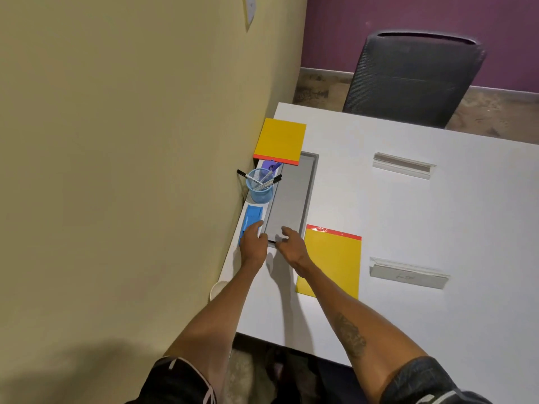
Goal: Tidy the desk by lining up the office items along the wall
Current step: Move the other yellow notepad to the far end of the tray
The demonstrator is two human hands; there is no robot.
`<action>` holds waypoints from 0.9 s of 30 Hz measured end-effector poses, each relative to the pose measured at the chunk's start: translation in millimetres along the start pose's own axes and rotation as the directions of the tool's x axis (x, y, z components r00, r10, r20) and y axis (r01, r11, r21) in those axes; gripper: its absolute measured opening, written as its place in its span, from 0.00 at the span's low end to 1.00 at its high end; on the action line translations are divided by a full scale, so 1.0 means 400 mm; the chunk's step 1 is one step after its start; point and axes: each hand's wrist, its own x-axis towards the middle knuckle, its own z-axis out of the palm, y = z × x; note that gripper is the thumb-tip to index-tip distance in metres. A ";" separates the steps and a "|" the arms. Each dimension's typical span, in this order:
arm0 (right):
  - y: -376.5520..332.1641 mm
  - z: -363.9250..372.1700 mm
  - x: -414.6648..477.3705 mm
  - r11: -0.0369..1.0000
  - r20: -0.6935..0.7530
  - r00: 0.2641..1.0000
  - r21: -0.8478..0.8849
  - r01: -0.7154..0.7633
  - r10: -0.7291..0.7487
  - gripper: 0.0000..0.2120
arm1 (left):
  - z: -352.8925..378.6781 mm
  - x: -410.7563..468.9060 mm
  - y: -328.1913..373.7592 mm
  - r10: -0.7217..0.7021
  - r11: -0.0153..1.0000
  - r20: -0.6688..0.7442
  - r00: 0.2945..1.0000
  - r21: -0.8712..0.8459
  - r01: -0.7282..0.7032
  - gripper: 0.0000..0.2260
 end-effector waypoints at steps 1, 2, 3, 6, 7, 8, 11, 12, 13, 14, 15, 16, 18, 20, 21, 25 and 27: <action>0.010 -0.019 -0.010 1.000 -0.015 1.000 -0.006 0.001 -0.001 0.27 | 0.014 -0.019 0.010 -0.003 1.000 0.023 1.000 -0.015 0.003 0.19; 0.020 -0.038 -0.023 1.000 -0.027 1.000 -0.006 -0.004 0.004 0.27 | 0.029 -0.037 0.018 -0.003 1.000 0.046 0.999 -0.024 0.004 0.19; 0.032 -0.057 -0.035 1.000 -0.037 0.999 -0.004 -0.006 0.006 0.27 | 0.045 -0.053 0.023 -0.002 1.000 0.066 0.998 -0.021 0.003 0.19; 0.070 -0.115 -0.076 1.000 -0.056 0.998 0.005 -0.014 0.014 0.28 | 0.089 -0.105 0.035 -0.003 1.000 0.112 0.994 0.017 0.002 0.19; 0.083 -0.136 -0.093 1.000 -0.060 0.998 0.007 -0.009 0.009 0.28 | 0.101 -0.126 0.040 -0.007 1.000 0.121 0.993 0.026 0.004 0.19; 0.095 -0.158 -0.114 1.000 -0.064 0.998 0.013 -0.007 0.008 0.28 | 0.114 -0.147 0.042 -0.010 0.999 0.127 0.992 0.032 0.006 0.19; 0.151 -0.221 -0.165 0.998 -0.084 0.996 0.058 -0.021 0.026 0.28 | 0.145 -0.214 0.047 -0.033 0.999 0.149 0.988 0.048 0.026 0.20; 0.170 -0.241 -0.182 0.997 -0.092 0.995 0.068 -0.027 0.034 0.28 | 0.155 -0.235 0.045 -0.040 0.998 0.155 0.987 0.048 0.033 0.20; 0.189 -0.260 -0.198 0.997 -0.100 0.994 0.074 -0.027 0.035 0.28 | 0.166 -0.255 0.044 -0.044 0.998 0.160 0.986 0.048 0.037 0.21; 0.205 -0.277 -0.214 0.997 -0.102 0.994 0.075 -0.029 0.037 0.28 | 0.175 -0.274 0.042 -0.046 0.998 0.162 0.986 0.048 0.038 0.21; 0.222 -0.294 -0.229 0.997 -0.103 0.994 0.077 -0.032 0.040 0.28 | 0.184 -0.293 0.040 -0.053 0.998 0.167 0.984 0.051 0.046 0.21; 0.236 -0.309 -0.243 0.996 -0.101 0.994 0.078 -0.040 0.048 0.28 | 0.193 -0.309 0.039 -0.061 0.997 0.171 0.983 0.055 0.052 0.21; 0.263 -0.334 -0.268 0.996 -0.098 0.993 0.079 -0.052 0.059 0.28 | 0.213 -0.338 0.033 -0.067 0.996 0.178 0.982 0.066 0.056 0.21; 0.284 -0.349 -0.288 0.995 -0.084 0.994 0.078 -0.061 0.068 0.29 | 0.234 -0.361 0.024 -0.066 0.996 0.183 0.981 0.073 0.054 0.21; 0.293 -0.353 -0.294 0.994 -0.077 0.994 0.084 -0.066 0.073 0.29 | 0.242 -0.371 0.021 -0.069 0.995 0.182 0.981 0.080 0.055 0.22; 0.331 -0.352 -0.305 0.986 -0.063 0.990 0.121 -0.116 0.125 0.30 | 0.259 -0.380 0.008 -0.108 0.992 0.170 0.980 0.090 0.094 0.22; 0.343 -0.348 -0.295 0.983 -0.065 0.986 0.110 -0.145 0.153 0.30 | 0.260 -0.369 0.002 -0.125 0.990 0.186 0.975 0.090 0.110 0.22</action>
